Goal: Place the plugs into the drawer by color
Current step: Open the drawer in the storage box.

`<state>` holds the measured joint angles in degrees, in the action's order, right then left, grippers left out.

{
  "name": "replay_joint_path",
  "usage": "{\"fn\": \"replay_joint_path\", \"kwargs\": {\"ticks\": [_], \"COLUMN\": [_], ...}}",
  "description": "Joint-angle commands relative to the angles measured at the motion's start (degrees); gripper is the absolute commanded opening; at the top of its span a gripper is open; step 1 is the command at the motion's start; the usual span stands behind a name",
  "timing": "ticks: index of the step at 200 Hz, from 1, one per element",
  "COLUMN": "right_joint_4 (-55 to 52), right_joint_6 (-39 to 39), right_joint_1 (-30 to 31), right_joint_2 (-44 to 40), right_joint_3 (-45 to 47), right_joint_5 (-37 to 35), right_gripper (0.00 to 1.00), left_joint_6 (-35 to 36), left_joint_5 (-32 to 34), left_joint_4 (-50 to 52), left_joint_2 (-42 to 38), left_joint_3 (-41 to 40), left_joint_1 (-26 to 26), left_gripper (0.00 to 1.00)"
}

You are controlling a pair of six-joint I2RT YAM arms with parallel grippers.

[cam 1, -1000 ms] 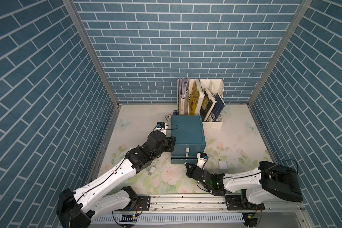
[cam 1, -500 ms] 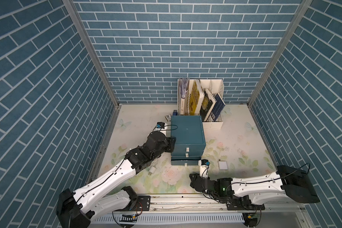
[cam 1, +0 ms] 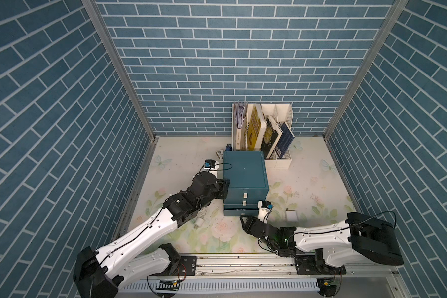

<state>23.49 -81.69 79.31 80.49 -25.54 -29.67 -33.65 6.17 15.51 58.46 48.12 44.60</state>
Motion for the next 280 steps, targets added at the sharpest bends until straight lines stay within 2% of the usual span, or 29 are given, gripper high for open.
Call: {"fn": "replay_joint_path", "kwargs": {"ticks": [1, 24, 46, 80, 125, 150, 208, 280], "right_joint_4": [1.9, 2.7, 4.4, 5.1, 4.2, 0.8, -6.7, -18.9], "right_joint_6": [-2.1, -4.1, -4.5, -4.5, -4.1, -3.1, -5.9, -14.0], "right_joint_1": [-0.6, -0.9, -1.5, -2.3, -2.7, -2.3, 2.4, 10.5], "right_joint_2": [1.7, 2.6, 3.9, 5.0, 5.0, 3.4, -2.3, -9.2], "right_joint_3": [-0.2, 0.4, 0.6, 0.5, 0.5, -0.1, 1.5, 2.9], "right_joint_5": [-0.1, 0.1, 1.1, 1.5, 2.1, 2.3, -1.0, -2.4], "right_gripper": [0.36, 0.36, 0.40, 0.33, 0.16, 0.00, 0.00, 0.00], "left_joint_6": [1.0, 1.2, 1.5, 1.7, 1.5, 1.5, 1.5, 0.9], "left_joint_5": [0.3, 0.2, 0.3, 0.4, 0.3, 0.1, 0.4, -0.2], "left_joint_4": [5.6, 5.8, 6.0, 6.3, 6.3, 6.0, 5.8, 5.0], "left_joint_2": [0.3, 0.3, 0.2, 0.1, 0.0, 0.2, 0.8, 0.8], "left_joint_3": [-2.1, -2.0, -1.9, -1.7, -1.9, -1.9, -1.8, -2.4], "left_joint_1": [-0.2, -0.2, -0.2, -0.2, -0.2, -0.2, -0.2, -0.2], "left_gripper": [0.43, 0.43, 0.42, 0.42, 0.43, 0.43, 0.43, 0.43]}}
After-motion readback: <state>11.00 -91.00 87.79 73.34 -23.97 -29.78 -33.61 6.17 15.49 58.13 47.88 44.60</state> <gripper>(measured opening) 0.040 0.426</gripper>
